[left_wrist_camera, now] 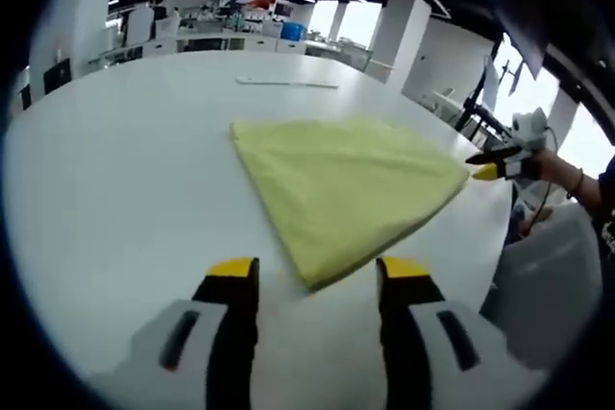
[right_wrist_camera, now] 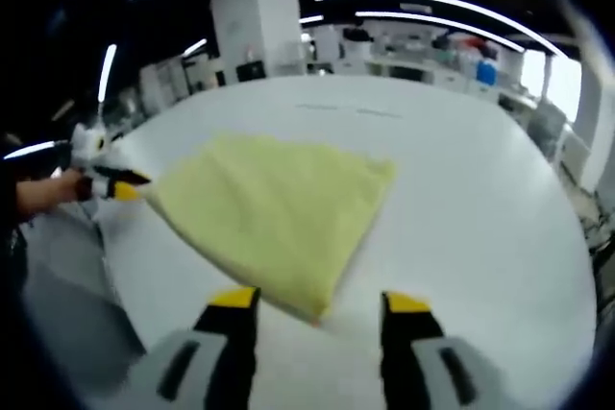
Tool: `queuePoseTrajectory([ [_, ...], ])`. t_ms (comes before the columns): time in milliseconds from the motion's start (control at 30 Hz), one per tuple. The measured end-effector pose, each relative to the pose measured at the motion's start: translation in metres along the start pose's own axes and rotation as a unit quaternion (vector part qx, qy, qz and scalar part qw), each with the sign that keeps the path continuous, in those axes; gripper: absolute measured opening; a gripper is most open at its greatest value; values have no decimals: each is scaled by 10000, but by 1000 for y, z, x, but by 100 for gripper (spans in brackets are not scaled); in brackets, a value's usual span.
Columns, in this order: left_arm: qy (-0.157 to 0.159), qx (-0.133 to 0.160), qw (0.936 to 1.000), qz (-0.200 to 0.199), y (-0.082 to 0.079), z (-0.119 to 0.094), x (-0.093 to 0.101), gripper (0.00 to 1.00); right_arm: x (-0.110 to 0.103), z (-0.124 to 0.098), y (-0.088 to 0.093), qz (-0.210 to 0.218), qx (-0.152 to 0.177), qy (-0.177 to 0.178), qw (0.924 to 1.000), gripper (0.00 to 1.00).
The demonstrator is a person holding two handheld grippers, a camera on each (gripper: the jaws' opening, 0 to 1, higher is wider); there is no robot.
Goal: Fold the garment on the visible template until the final outline fits inside the template.
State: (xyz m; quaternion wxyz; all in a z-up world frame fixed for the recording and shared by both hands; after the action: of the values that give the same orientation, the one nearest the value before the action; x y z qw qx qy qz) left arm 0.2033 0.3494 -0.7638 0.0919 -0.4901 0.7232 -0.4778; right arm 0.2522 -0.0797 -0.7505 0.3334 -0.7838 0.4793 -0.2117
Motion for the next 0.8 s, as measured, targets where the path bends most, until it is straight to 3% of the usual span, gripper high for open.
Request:
queuePoseTrajectory([
  [300, 210, 218, 9995, 123, -19, -11, 18, 78, -9, -13, -18, -67, 213, -123, 9997, 84],
  [467, 223, 328, 9992, 103, -25, -18, 23, 89, -13, -21, -27, -108, 296, -171, 9994, 89],
  [700, 171, 320, 9991, 236, -35, -33, 32, 96, -24, -40, -42, -99, 530, -336, 9980, 99],
  [800, 60, 197, 9995, 253, -36, -39, 36, 94, -28, -48, -47, -5, 628, -437, 9971, 99],
])
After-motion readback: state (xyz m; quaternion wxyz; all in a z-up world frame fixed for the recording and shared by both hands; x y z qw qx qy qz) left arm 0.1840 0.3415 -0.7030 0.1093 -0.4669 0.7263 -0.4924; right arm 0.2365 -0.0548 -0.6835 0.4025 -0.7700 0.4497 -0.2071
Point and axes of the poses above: the point that each gripper's makers call its tool centre point, and the gripper's own axes: z roughly forward along the fingers, x roughly to its right, y roughly out of its underside, the point moved 9 cm from there along -z, roughly backward along the fingers, and after that the axes turned 9 degrees about y, right-handed, at the moved point
